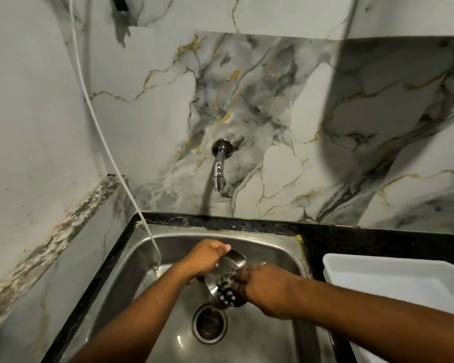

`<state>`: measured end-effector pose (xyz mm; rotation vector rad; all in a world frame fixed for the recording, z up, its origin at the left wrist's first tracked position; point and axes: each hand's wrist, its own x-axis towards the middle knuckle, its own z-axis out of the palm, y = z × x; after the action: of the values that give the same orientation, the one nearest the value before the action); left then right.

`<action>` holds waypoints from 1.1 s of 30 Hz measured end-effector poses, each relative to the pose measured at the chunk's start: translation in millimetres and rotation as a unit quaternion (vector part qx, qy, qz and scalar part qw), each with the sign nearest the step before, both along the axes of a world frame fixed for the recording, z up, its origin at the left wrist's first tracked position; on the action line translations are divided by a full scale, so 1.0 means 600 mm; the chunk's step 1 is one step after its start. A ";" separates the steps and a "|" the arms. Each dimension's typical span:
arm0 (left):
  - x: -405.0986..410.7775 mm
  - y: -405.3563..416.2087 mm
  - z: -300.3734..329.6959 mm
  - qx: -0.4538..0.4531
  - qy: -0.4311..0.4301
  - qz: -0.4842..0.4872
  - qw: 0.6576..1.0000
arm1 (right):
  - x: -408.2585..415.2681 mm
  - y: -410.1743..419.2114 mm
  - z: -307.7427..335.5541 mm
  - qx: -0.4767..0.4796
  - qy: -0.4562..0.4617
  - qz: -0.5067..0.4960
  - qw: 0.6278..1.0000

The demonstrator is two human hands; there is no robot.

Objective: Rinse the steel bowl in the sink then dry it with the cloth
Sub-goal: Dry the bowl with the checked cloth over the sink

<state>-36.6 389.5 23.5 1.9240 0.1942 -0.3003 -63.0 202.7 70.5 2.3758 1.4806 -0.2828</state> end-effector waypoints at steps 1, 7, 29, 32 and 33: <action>0.004 0.008 0.006 -0.008 0.015 -0.006 1.000 | 0.004 -0.006 -0.008 0.019 -0.070 0.041 0.997; 0.029 0.019 0.038 -0.049 0.024 -0.034 0.998 | 0.044 0.005 -0.019 -0.006 -0.164 0.089 0.982; 0.043 -0.079 -0.020 0.001 -0.087 0.092 0.992 | 0.044 -0.001 0.012 0.173 0.353 -0.293 0.871; 0.051 -0.065 -0.016 -0.095 -0.085 0.152 0.980 | 0.059 -0.021 0.006 0.394 0.471 -0.409 0.675; 0.053 -0.060 -0.014 -0.129 -0.082 0.171 0.973 | 0.065 -0.025 0.006 0.451 0.511 -0.428 0.594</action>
<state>-4.6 353.6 15.0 1.6136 0.3528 0.0619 -24.2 187.8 73.8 4.0136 0.4332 -1.7355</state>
